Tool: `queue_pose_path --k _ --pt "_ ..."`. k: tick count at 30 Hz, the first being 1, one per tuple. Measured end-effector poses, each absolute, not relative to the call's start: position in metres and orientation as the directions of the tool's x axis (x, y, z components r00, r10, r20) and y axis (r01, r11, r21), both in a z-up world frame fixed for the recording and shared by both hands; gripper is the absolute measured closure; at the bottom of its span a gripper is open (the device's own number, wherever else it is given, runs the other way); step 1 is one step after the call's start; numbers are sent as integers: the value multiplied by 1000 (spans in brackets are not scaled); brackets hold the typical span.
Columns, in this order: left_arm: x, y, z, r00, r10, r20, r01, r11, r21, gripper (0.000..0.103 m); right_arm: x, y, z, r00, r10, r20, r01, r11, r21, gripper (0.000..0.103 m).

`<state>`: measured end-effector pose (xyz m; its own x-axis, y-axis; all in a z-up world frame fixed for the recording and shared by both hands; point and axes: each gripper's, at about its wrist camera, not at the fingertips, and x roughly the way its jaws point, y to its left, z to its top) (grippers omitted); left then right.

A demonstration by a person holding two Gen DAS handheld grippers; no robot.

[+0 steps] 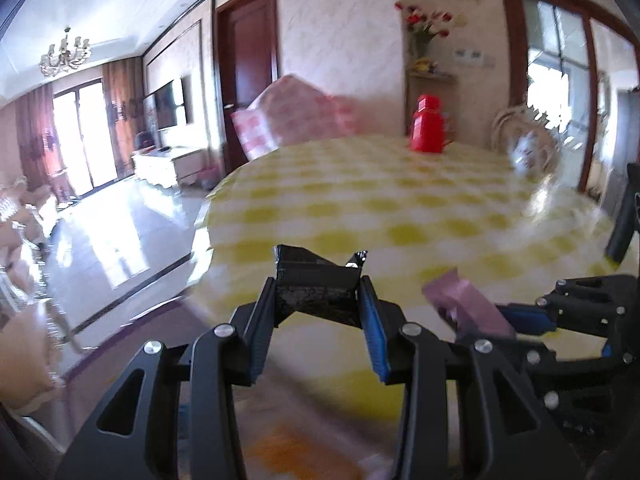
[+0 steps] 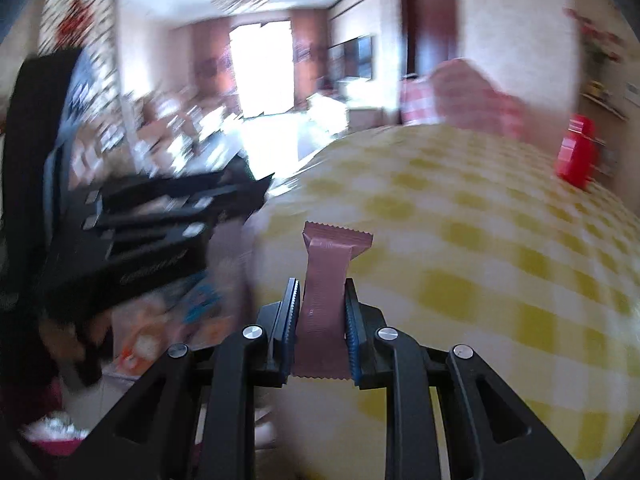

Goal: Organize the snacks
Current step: 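Carry the black candy and pink bar over the white box, then open both tools over the box to drop the snacks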

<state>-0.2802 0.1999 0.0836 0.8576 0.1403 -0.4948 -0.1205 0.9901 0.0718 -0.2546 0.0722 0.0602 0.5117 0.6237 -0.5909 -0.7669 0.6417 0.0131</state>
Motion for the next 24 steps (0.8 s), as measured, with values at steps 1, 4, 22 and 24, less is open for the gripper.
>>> queue_pose_path --k 1,4,22,24 --pt "-286 212 82 848 162 -506 -137 987 85 62 -262 90 56 480 628 -612 -792 610 6 82" --pt "-305 251 76 817 207 -539 -191 978 85 62 -280 129 44 397 628 -669 -849 528 -8 82" --pt "-346 347 67 652 415 -635 -538 843 -2 1 -298 212 30 252 502 -827 -894 449 1 17" --pt "-347 353 59 614 423 -666 -565 825 3 1 -293 214 31 254 480 -840 -884 467 0 17"
